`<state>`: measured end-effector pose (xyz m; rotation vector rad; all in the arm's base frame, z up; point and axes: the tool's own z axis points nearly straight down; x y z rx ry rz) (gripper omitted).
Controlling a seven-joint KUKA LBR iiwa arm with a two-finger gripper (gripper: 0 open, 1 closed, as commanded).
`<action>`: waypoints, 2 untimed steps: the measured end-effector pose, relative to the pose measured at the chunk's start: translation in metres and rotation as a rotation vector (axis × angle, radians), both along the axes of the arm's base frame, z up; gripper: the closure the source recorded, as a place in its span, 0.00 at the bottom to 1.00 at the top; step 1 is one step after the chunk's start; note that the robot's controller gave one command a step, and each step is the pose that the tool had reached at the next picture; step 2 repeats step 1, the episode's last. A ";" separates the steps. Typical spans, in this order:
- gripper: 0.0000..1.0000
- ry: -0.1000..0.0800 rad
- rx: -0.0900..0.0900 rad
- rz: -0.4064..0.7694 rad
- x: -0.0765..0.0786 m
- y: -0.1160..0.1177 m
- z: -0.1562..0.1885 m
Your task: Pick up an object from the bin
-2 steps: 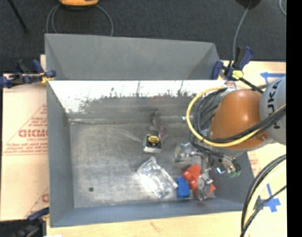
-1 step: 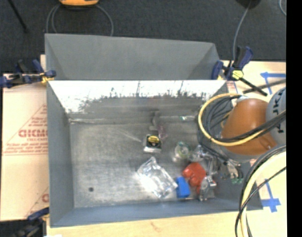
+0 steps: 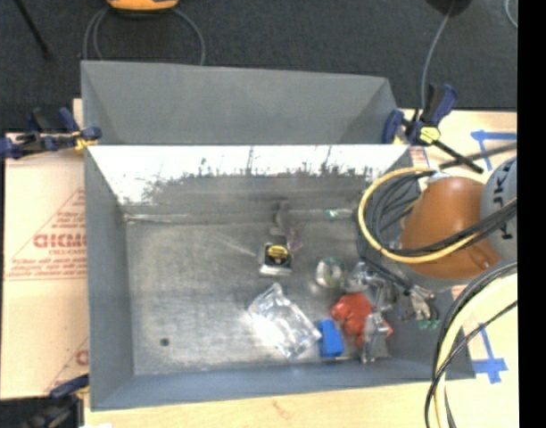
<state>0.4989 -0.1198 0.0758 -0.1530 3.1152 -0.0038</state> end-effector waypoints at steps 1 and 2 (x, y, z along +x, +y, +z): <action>1.00 0.012 -0.001 0.026 0.001 0.028 0.153; 1.00 0.012 -0.001 0.026 0.001 0.028 0.153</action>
Offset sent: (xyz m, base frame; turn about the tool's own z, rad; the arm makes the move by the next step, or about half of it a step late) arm -0.0016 0.0287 0.1475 -0.0214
